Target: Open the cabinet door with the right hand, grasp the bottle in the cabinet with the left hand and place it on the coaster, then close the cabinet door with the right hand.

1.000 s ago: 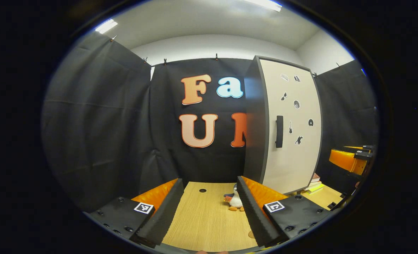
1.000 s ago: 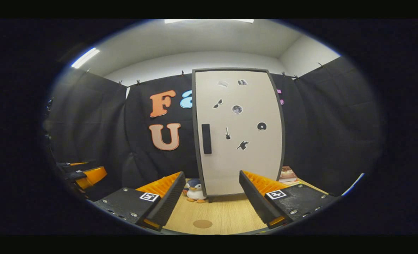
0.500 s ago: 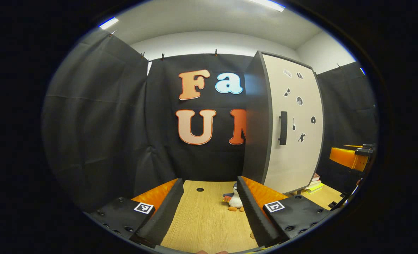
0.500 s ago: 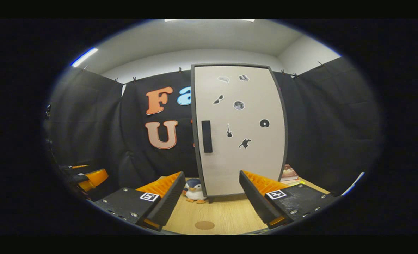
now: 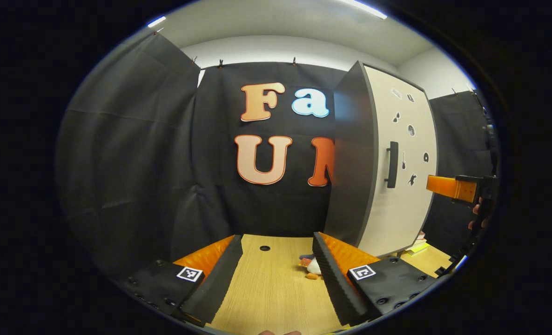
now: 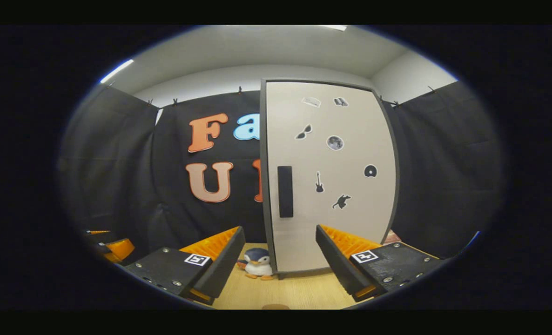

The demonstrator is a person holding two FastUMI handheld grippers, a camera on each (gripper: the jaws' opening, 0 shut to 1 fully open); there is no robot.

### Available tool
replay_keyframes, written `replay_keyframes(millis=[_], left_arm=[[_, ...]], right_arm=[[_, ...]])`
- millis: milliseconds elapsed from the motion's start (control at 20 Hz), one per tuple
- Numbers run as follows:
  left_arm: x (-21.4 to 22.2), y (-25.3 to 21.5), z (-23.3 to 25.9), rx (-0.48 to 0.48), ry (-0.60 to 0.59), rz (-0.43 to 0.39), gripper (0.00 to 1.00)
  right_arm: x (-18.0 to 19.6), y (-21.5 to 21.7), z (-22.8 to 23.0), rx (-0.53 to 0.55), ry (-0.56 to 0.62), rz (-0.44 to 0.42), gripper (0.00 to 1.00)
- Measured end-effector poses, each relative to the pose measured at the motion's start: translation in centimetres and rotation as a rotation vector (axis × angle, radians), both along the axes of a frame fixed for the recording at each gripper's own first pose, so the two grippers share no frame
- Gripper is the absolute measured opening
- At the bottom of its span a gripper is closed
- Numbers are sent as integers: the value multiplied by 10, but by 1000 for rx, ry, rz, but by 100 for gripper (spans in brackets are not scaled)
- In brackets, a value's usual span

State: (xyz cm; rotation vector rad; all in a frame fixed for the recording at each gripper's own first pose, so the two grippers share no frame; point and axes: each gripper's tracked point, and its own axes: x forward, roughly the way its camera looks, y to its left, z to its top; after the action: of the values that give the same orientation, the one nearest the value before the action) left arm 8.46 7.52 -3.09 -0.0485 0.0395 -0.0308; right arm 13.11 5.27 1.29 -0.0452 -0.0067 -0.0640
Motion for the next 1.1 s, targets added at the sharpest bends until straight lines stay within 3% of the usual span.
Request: replay_keyframes(millis=[500, 900, 1000, 1100], left_arm=[[45, 40, -7, -10, 32, 134, 98], [71, 46, -20, -7, 58, 188, 99], [73, 49, -22, -7, 67, 199, 99], [76, 52, -27, -5, 74, 209, 99]], right_arm=[[113, -8, 25, 1, -38, 40, 94], [164, -20, 20, 13, -15, 46, 94], [168, -19, 20, 14, -19, 54, 90], [168, -19, 26, -6, -50, 46, 81]])
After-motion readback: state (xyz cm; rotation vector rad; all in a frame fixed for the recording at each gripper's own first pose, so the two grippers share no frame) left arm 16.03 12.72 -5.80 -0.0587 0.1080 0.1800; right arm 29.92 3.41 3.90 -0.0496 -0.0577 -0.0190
